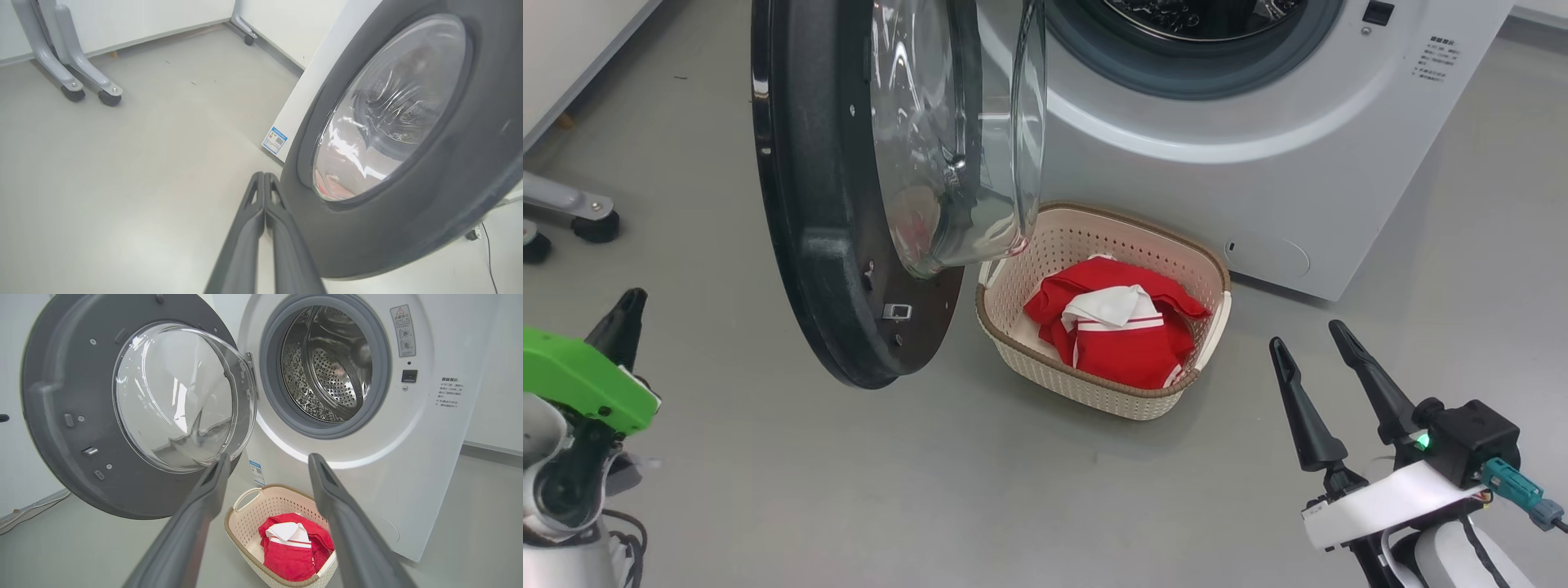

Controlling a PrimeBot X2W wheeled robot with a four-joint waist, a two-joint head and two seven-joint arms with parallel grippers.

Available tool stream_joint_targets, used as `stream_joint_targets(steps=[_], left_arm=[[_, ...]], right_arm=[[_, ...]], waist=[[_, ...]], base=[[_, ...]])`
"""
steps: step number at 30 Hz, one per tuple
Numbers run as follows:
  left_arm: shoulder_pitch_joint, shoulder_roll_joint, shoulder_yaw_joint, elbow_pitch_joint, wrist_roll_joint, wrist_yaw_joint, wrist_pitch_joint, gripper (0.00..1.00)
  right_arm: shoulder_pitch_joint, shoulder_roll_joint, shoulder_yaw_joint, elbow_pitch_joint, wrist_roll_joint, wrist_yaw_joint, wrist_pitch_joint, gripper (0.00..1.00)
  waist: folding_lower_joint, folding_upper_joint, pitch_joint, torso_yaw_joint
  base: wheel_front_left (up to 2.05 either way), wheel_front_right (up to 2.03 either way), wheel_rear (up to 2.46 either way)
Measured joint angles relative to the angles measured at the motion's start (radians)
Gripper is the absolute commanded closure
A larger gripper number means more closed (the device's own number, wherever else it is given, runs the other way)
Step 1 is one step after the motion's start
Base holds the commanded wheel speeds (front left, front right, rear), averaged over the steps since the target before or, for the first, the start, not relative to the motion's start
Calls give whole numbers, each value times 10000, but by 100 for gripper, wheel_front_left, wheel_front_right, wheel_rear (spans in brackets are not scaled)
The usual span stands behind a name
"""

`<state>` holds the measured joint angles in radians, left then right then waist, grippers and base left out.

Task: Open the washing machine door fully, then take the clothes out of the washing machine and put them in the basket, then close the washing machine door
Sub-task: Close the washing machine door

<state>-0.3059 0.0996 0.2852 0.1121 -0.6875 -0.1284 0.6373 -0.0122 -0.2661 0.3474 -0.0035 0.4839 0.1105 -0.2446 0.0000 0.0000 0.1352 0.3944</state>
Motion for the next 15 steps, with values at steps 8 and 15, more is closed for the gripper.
stream_joint_targets(steps=[8, 15], left_arm=[[1083, 211, -1112, -1126, 936, -2, -2564, 100], [2103, 420, -1977, -1258, 1831, -2, -4303, 100]], right_arm=[[5, 33, 27, 8, 0, 0, -33, 0], [15, 36, 12, 10, 0, 0, -42, 0]], waist=[[0, 0, -65, 10], [0, 0, -93, 14]], base=[[0, 0, 0], [0, 0, 0]])
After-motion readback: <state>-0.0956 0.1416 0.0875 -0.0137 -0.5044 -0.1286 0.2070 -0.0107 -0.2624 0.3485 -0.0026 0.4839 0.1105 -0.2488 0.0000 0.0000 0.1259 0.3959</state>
